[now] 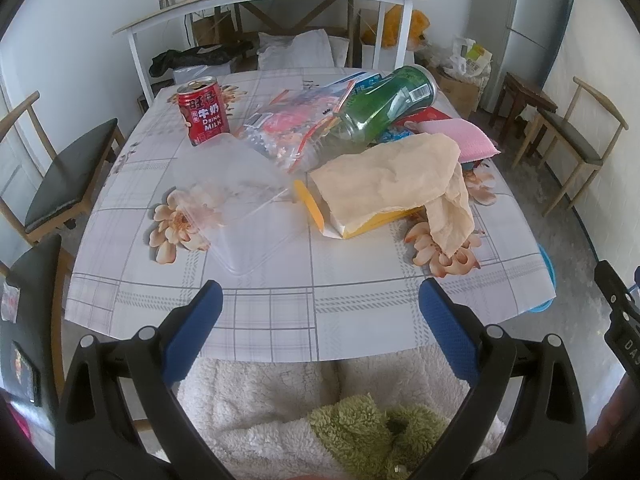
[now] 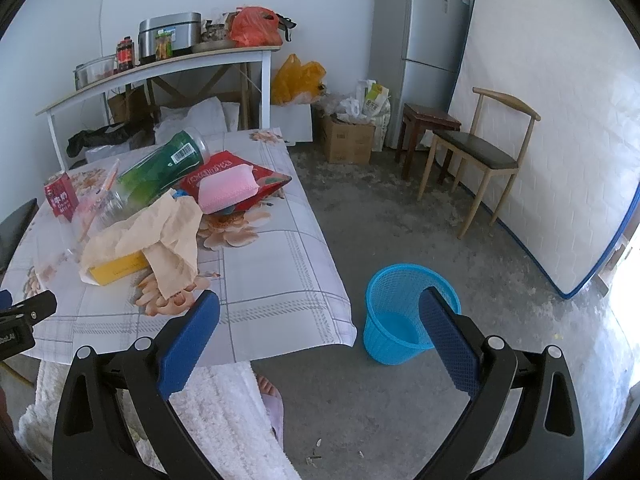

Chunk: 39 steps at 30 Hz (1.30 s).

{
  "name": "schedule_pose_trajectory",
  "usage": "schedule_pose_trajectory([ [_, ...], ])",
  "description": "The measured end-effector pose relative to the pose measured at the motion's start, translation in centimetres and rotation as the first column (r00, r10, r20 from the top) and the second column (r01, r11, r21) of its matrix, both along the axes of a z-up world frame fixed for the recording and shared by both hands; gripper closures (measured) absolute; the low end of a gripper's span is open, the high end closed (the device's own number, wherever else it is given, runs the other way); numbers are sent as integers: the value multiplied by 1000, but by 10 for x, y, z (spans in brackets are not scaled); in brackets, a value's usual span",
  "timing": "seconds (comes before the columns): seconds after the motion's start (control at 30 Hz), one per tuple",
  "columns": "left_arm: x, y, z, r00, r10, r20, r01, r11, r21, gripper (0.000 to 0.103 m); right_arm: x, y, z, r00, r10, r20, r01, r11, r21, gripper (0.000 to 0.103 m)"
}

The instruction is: Collect trash

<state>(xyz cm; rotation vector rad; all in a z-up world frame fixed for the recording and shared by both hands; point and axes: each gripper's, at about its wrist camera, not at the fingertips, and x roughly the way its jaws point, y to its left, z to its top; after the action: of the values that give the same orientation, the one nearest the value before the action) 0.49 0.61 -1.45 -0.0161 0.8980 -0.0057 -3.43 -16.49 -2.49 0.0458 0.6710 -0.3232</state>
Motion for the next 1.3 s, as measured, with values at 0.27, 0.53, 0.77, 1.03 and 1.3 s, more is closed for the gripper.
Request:
schedule_pose_trajectory([
  [0.27,3,7,-1,999,33,-8,-33,999,-17,9,15,6,-3,999,31,-17,-30,999,12,6],
  [0.53,5,37,-2,995,89,45,-87,996,-35,9,39,33,6,992,124,2,-124,992,30,6],
  [0.77,10,67,-4,995,68,76,-54,983,-177,9,54,47,3,980,200,17,-200,976,80,6],
  [1.03,12,71,-10,988,-50,144,89,957,-277,8,72,54,-3,975,220,1,-217,960,176,6],
  [1.3,20,77,-20,980,-92,176,148,930,-338,8,110,51,-12,963,267,-47,-238,915,324,6],
])
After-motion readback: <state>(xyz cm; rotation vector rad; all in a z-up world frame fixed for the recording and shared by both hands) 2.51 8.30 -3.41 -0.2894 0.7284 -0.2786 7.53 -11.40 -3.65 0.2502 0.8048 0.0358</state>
